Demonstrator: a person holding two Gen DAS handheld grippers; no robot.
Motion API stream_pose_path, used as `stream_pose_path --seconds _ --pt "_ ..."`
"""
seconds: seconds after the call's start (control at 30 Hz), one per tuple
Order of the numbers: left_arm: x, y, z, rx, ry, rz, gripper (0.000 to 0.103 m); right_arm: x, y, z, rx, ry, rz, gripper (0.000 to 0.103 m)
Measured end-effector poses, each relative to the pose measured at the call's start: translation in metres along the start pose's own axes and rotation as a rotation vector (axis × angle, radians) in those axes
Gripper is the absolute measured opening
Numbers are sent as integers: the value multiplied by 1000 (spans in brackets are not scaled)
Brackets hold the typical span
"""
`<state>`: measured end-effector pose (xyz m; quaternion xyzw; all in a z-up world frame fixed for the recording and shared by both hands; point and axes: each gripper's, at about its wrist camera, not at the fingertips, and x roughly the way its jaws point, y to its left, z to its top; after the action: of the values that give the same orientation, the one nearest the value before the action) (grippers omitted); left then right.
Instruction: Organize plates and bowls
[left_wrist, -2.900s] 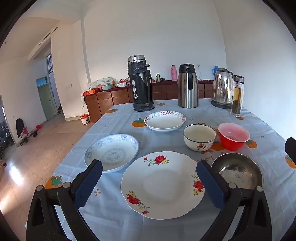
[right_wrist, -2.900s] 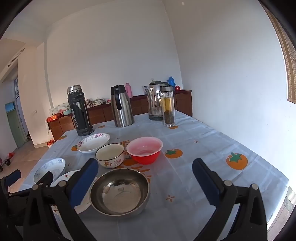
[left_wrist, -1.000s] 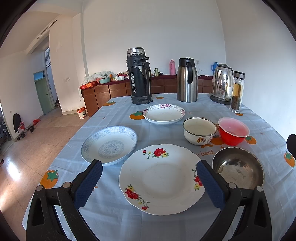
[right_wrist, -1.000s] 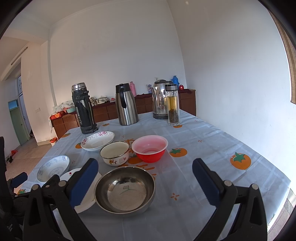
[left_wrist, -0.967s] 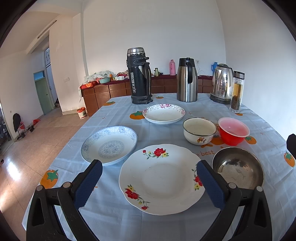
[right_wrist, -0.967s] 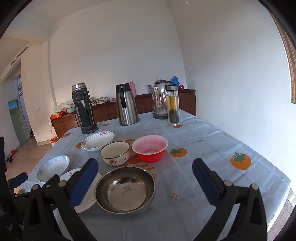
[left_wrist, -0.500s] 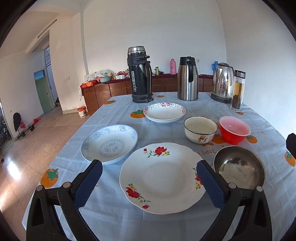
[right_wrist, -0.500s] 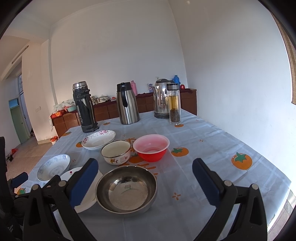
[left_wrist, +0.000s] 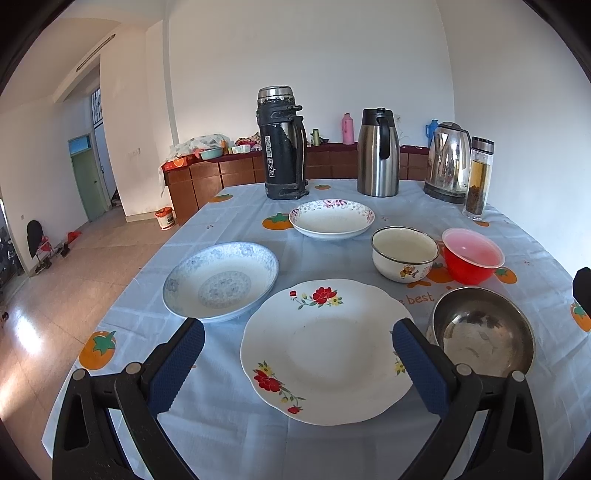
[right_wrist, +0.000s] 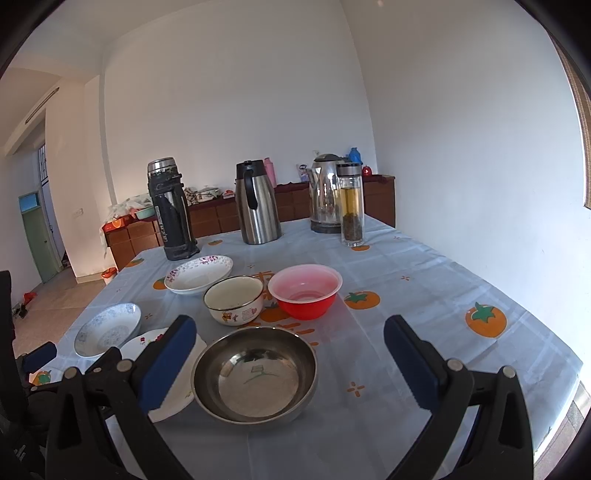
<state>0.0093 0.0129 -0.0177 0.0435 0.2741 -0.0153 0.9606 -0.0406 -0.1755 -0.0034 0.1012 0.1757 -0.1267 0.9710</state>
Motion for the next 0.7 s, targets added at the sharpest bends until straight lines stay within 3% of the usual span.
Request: stream_pose_path --seconds 0.53,0.7 --pt "15 11 -3 -11 51 6 103 12 9 -5 -47 30 45 103" --pt "26 33 -9 -30 96 36 102 32 19 -5 -104 105 102 88"
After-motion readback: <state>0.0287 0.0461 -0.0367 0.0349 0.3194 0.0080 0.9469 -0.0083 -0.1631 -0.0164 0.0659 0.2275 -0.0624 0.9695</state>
